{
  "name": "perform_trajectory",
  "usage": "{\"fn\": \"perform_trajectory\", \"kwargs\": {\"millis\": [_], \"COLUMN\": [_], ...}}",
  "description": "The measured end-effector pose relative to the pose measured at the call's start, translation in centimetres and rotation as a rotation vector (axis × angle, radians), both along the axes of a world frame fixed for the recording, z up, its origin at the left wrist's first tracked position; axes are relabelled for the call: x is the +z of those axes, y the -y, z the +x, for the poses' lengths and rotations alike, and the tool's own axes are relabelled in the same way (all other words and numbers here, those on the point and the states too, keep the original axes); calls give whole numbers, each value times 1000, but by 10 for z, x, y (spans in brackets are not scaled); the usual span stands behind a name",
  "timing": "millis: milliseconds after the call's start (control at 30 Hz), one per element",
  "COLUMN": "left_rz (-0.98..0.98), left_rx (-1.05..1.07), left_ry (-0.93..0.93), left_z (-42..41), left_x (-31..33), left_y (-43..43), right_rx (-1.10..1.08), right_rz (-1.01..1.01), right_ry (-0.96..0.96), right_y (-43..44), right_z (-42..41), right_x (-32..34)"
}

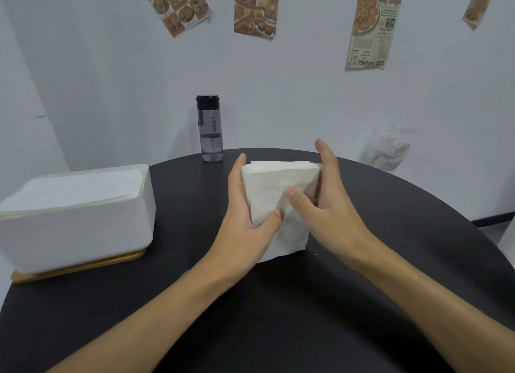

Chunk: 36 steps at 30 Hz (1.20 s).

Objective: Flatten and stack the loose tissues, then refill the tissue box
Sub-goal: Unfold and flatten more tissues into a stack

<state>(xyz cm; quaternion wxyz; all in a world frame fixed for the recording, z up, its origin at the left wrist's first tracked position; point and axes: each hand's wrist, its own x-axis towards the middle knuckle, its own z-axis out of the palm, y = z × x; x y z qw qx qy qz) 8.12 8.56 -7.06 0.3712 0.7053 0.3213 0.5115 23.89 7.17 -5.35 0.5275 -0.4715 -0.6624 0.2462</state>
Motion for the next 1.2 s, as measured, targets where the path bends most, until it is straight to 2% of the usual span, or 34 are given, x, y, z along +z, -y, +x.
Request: {"fn": "perform_trajectory", "kwargs": {"millis": [500, 667, 767, 833, 900, 933, 1067, 1133, 1200], "left_rz": [-41, -36, -27, -49, -44, -27, 87, 110, 148], "left_rx": [-69, -18, 67, 88, 120, 136, 99, 72, 98], "left_ry": [15, -8, -50, -62, -58, -57, -204, -253, -218], "left_z": [2, 1, -4, -9, -17, -23, -44, -48, -48], "left_x": [1, -3, -1, 4, 11, 15, 28, 30, 28], "left_y": [1, -4, -7, -8, -11, -12, -14, -13, -15], "right_rx": [50, -21, -24, 32, 103, 110, 93, 110, 100], "right_rz": [-59, -34, -30, -41, -72, -82, -87, -112, -131], "right_ry": [-128, -151, -311, -490, -569, -527, -98, 1, 21], "right_y": [-4, -7, -8, -9, -9, -10, -6, -4, -7], "right_z": [-5, -4, -1, 4, 14, 19, 34, 35, 34], "right_x": [-1, -2, 0, 3, 6, 7, 10, 9, 6]}}
